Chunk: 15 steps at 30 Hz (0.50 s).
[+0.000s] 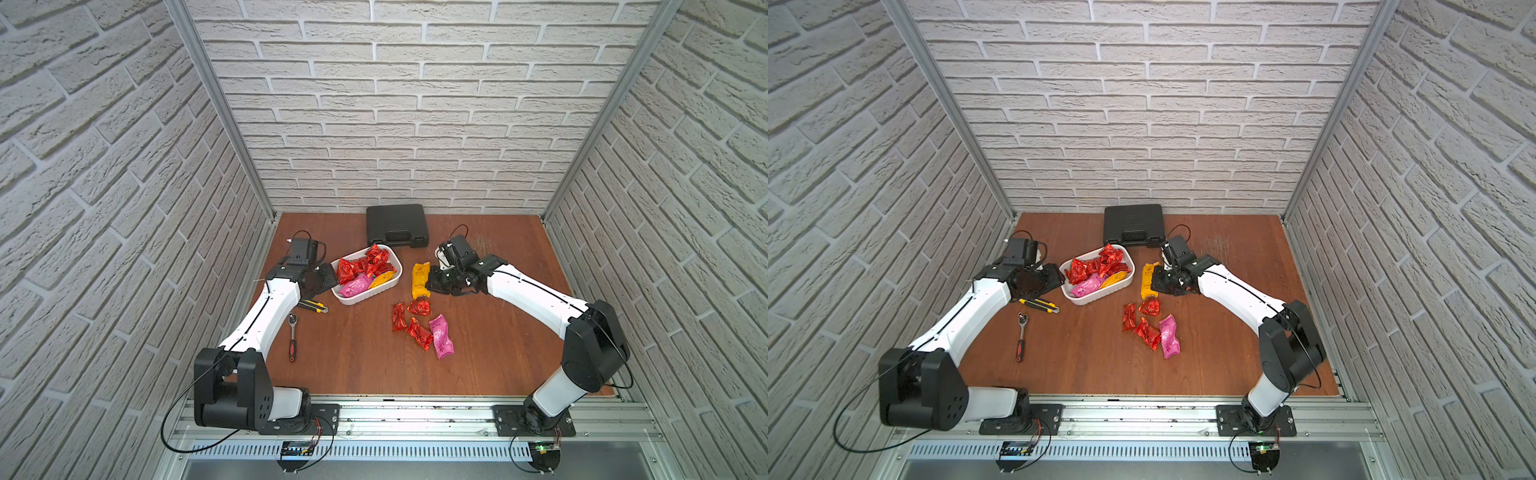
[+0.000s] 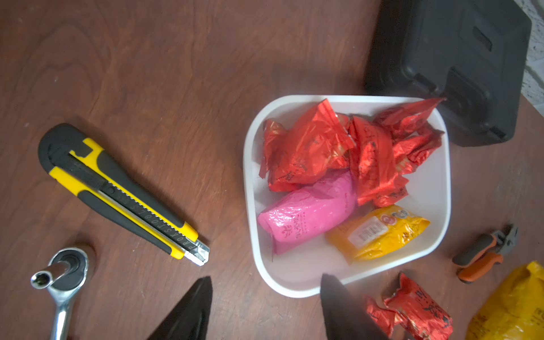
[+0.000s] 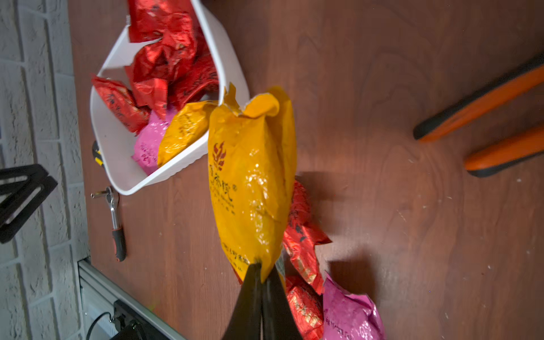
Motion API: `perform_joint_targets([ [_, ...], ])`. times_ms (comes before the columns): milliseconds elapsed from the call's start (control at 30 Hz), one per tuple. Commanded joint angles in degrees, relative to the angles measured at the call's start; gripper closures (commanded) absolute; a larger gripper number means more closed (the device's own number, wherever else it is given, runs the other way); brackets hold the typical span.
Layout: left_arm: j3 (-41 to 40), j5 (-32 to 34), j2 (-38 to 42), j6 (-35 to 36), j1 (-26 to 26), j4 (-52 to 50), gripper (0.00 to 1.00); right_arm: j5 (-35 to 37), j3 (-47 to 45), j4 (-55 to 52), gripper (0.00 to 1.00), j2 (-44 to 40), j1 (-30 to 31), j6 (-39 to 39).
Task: Take the tea bags out of the storage box
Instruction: Place the tea bag at the center of the board.
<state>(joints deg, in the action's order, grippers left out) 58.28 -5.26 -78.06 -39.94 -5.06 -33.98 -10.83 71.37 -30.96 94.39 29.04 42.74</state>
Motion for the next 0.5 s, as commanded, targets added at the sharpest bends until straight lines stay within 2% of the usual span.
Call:
perform_joint_targets([
  [0, -1.2, -2.9, -0.8, -3.7, 0.8, 3.1, 0.35, 0.9, -0.9, 5.6, 0.98, 0.8, -0.8, 4.1],
  [133, -1.2, -3.4, -1.9, -4.1, 1.3, 4.1, 0.30, -1.6, 1.5, 9.3, 0.98, 6.0, -2.3, 4.5],
  [267, -1.7, -5.1, -3.2, -3.8, 2.3, 5.6, 0.23, -3.8, 7.6, 7.5, 0.96, 12.6, -4.3, 1.8],
  [367, -1.2, -6.1, -4.9, -2.2, 2.5, 5.9, 0.24, -5.8, 10.9, 6.1, 0.92, 16.6, -4.4, 0.7],
  [467, -1.8, -5.2, -5.7, -2.1, 2.5, 5.9, 0.30, -6.2, 12.3, 5.1, 0.83, 18.5, -4.4, 0.6],
])
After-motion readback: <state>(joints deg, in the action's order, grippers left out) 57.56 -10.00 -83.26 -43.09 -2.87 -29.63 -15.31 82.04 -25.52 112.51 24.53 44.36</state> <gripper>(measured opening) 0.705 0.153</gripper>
